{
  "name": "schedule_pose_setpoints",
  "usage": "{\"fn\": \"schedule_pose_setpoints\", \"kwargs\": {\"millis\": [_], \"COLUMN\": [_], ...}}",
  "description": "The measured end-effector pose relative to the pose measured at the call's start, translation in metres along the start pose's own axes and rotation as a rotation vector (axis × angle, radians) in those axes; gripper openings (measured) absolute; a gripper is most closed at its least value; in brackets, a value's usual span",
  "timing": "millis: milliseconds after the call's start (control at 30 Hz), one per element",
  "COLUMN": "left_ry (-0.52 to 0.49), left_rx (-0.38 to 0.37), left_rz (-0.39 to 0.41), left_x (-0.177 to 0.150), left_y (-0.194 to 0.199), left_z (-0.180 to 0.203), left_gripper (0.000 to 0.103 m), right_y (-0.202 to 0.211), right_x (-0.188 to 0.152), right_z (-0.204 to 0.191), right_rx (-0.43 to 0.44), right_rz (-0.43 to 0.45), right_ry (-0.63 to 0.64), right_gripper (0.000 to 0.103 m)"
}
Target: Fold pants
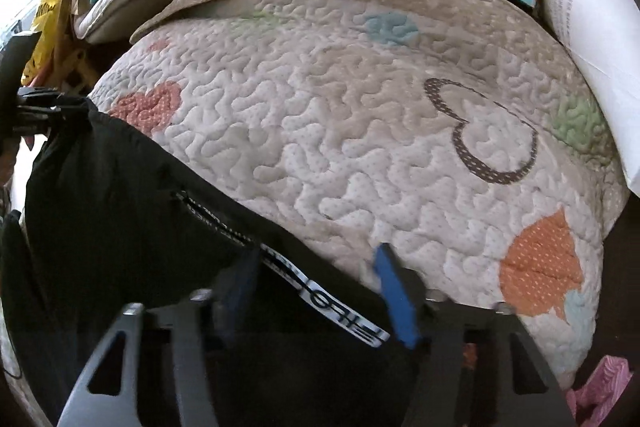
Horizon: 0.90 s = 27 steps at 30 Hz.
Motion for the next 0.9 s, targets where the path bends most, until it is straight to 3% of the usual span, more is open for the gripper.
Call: {"fn": "schedule_pose_setpoints", "kwargs": {"millis": [33, 100, 133, 333, 367, 467, 533, 567, 600, 700, 767, 900], "left_ry": [-0.009, -0.016, -0.015, 0.003, 0.001, 0.001, 0.006, 0.007, 0.007, 0.009, 0.016, 0.020], "left_rx": [0.021, 0.044, 0.054, 0.077, 0.080, 0.087, 0.083, 0.084, 0.086, 0.090, 0.087, 0.091], "left_rz": [0.011, 0.027, 0.038, 0.097, 0.096, 0.098, 0.107, 0.108, 0.106, 0.097, 0.096, 0.095], "left_x": [-0.002, -0.005, -0.006, -0.016, -0.017, -0.016, -0.015, -0.015, -0.014, -0.012, -0.011, -0.009], "left_y": [0.003, 0.008, 0.011, 0.040, 0.043, 0.047, 0.050, 0.049, 0.048, 0.042, 0.039, 0.035], "left_z": [0.004, 0.013, 0.016, 0.024, 0.024, 0.027, 0.027, 0.027, 0.027, 0.024, 0.023, 0.022], "left_gripper": [0.009, 0.009, 0.009, 0.009, 0.009, 0.009, 0.009, 0.009, 0.009, 0.009, 0.009, 0.009], "right_y": [0.004, 0.013, 0.018, 0.037, 0.040, 0.045, 0.045, 0.043, 0.040, 0.025, 0.011, -0.011], "right_x": [-0.003, -0.006, -0.008, -0.025, -0.027, -0.024, -0.019, -0.015, -0.012, 0.000, 0.007, 0.013], "right_z": [0.006, 0.014, 0.016, 0.007, 0.005, 0.004, 0.002, -0.001, -0.005, -0.015, -0.014, -0.008], "right_rx": [0.008, 0.036, 0.042, 0.009, -0.028, -0.090, -0.067, -0.079, -0.103, -0.117, -0.122, -0.040], "right_rz": [0.007, 0.036, 0.035, 0.040, 0.042, 0.056, 0.053, 0.054, 0.059, 0.039, 0.009, -0.040], "right_ry": [-0.021, -0.077, -0.087, -0.097, -0.096, -0.095, -0.075, -0.056, -0.029, 0.041, 0.065, 0.071], "right_gripper": [0.037, 0.013, 0.007, 0.002, 0.002, 0.008, 0.045, 0.081, 0.091, 0.084, 0.070, 0.055]}}
Point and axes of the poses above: each gripper's, at about its wrist camera, not at the fingertips, and y roughly against the way its jaws point, z to its right, x to its top, the point moved 3 cm from there along -y, roughly the way its jaws point, and after that the axes turned 13 degrees about -z, right-handed, at the moved point
